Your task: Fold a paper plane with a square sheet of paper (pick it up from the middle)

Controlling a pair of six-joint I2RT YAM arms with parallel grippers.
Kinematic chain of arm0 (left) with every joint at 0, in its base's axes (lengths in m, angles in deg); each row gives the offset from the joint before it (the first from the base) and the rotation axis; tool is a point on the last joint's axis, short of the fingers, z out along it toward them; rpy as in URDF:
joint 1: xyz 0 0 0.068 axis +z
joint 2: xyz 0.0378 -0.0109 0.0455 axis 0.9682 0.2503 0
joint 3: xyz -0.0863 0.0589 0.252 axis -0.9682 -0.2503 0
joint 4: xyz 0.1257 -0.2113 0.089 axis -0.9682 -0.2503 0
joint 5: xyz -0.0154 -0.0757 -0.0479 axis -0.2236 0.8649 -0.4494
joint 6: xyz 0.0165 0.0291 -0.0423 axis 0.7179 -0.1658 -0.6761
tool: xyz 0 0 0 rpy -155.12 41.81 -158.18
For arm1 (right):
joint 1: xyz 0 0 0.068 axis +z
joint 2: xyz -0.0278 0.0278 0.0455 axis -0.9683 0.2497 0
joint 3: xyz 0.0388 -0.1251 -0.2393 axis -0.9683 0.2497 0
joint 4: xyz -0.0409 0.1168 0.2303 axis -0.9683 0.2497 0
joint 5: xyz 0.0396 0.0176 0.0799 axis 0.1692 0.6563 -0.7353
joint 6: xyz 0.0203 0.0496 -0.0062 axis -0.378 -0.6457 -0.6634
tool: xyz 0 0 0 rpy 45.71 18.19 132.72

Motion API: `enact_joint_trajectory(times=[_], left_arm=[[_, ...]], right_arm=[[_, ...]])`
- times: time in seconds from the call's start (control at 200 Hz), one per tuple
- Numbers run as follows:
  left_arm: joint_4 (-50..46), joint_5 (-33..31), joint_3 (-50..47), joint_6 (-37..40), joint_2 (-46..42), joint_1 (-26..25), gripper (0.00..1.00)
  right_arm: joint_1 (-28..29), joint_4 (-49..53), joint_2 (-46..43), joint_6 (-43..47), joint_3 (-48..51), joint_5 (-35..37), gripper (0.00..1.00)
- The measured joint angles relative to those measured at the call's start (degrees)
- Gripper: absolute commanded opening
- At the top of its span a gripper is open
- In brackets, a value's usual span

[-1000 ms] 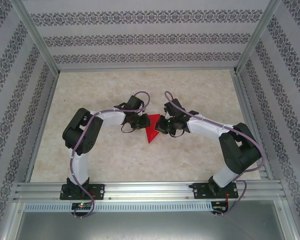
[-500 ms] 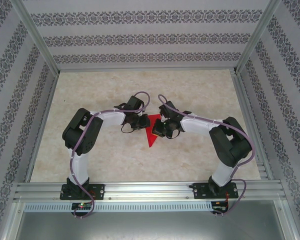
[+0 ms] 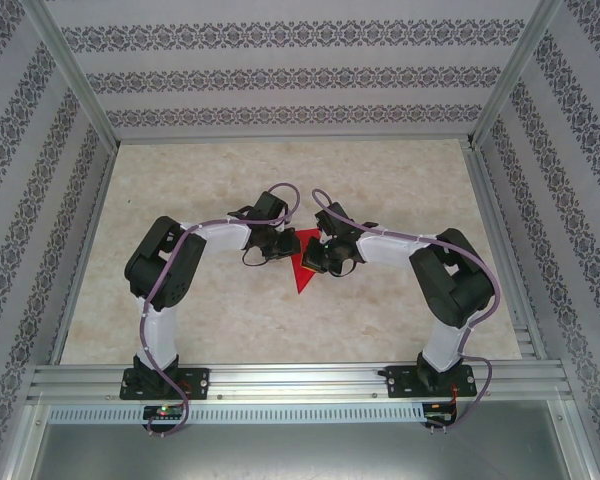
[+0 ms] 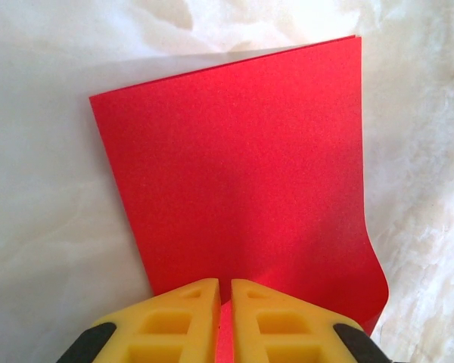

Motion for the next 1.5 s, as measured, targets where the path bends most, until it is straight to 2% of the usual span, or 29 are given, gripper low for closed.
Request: enact_joint_trajectory(times=[1.499], left_arm=[[0.0, 0.1, 0.0, 0.0, 0.0, 0.0, 0.15]], right_arm=[[0.5, -0.4, 2.9, 2.4, -1.8, 0.0, 0.02]])
